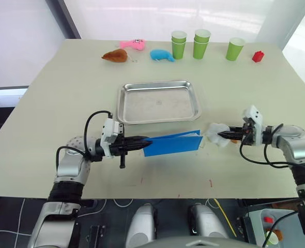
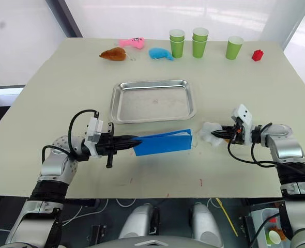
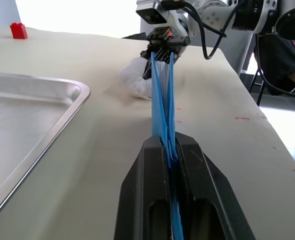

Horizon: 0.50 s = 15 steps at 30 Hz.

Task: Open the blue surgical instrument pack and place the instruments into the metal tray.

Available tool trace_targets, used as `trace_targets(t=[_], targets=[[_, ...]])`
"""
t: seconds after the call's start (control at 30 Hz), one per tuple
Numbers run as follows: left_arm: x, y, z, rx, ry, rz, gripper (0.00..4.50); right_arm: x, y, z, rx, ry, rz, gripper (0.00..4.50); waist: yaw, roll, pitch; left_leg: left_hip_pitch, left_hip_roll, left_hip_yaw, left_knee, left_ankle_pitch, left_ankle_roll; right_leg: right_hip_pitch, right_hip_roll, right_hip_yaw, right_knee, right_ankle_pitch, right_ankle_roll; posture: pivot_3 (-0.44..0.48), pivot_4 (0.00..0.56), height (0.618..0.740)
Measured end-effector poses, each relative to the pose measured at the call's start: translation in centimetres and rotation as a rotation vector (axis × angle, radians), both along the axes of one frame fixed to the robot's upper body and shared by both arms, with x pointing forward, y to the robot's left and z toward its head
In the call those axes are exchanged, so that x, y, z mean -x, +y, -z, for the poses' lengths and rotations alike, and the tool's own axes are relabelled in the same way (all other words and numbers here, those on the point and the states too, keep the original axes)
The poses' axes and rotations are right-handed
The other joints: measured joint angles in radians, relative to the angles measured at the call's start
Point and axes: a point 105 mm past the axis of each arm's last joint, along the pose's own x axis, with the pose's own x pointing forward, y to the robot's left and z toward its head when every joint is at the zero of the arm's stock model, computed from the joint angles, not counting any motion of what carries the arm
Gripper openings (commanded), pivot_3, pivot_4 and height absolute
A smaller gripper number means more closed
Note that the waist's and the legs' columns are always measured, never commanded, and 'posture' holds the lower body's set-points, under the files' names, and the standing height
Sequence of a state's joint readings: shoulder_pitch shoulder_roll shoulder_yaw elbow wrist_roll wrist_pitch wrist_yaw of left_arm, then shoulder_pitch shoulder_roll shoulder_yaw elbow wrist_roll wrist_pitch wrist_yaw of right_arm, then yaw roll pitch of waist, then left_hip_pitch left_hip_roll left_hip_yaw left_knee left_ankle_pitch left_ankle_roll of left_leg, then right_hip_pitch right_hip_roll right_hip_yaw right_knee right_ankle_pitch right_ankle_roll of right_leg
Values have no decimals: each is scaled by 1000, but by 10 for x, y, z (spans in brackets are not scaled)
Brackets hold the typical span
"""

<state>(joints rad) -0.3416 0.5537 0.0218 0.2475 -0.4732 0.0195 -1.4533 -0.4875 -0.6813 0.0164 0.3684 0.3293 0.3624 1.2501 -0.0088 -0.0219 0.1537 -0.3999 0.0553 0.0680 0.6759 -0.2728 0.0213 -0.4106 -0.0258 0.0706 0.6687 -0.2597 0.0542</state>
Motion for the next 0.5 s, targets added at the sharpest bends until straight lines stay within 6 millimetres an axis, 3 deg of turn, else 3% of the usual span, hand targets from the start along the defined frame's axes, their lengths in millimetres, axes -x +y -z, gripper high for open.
trace_targets(t=[0.2,0.5], targets=[[-6,-7,0,-2,-15,-25,0,11,-17,-38,-222,3,54,51,0,0,0,0,0,-1,0,0,0,0,0,0,0,0,0,0,150,740],[-25,-26,-3,-45,-90,-27,0,8,-51,-73,-431,-33,225,51,1,0,0,0,-1,-1,0,0,0,0,1,0,0,0,1,0,150,740]])
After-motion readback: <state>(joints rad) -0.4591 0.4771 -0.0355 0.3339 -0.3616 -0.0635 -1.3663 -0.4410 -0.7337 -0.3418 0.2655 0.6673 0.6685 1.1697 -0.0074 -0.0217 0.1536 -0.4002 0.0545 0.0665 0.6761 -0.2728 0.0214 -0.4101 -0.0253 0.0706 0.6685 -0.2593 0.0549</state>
